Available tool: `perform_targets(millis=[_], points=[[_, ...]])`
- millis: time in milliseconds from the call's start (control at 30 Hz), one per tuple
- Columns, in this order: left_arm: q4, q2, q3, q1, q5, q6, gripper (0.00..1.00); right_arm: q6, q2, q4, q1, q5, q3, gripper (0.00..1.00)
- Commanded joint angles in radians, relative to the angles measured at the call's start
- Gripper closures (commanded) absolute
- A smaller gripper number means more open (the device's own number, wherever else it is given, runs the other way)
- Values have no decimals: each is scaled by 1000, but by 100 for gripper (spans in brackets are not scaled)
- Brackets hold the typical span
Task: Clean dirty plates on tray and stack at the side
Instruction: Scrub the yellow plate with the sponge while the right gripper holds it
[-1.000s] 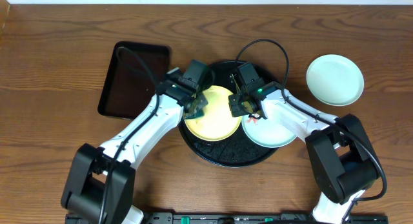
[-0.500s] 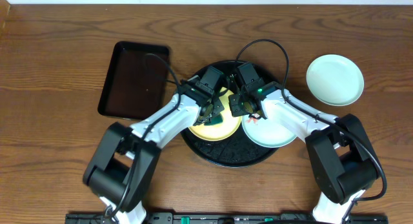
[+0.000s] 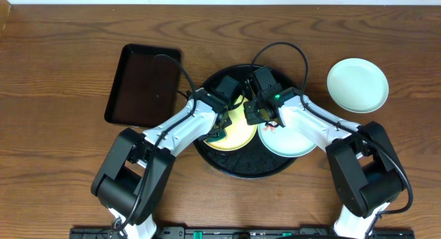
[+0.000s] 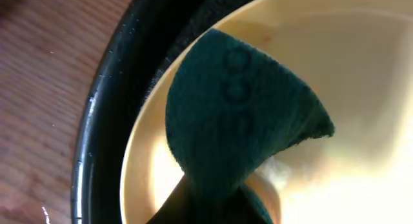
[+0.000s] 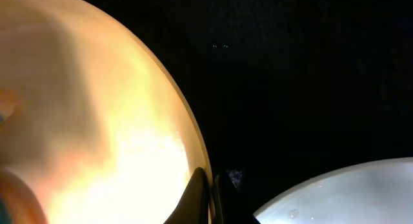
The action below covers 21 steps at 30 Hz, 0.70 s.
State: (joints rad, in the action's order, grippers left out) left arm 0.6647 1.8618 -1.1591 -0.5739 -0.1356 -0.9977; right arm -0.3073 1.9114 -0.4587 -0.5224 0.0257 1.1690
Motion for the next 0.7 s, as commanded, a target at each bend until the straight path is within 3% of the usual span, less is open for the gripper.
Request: perform_targets(millis=[0, 467, 667], points=[[38, 8, 14, 19, -144, 10, 92, -13, 6, -2, 0, -51, -3, 99], [26, -155, 14, 19, -170, 12, 92, -13, 6, -4, 8, -51, -3, 99], [-89, -158, 14, 19, -31, 13, 92, -13, 6, -3, 6, -51, -3, 99]])
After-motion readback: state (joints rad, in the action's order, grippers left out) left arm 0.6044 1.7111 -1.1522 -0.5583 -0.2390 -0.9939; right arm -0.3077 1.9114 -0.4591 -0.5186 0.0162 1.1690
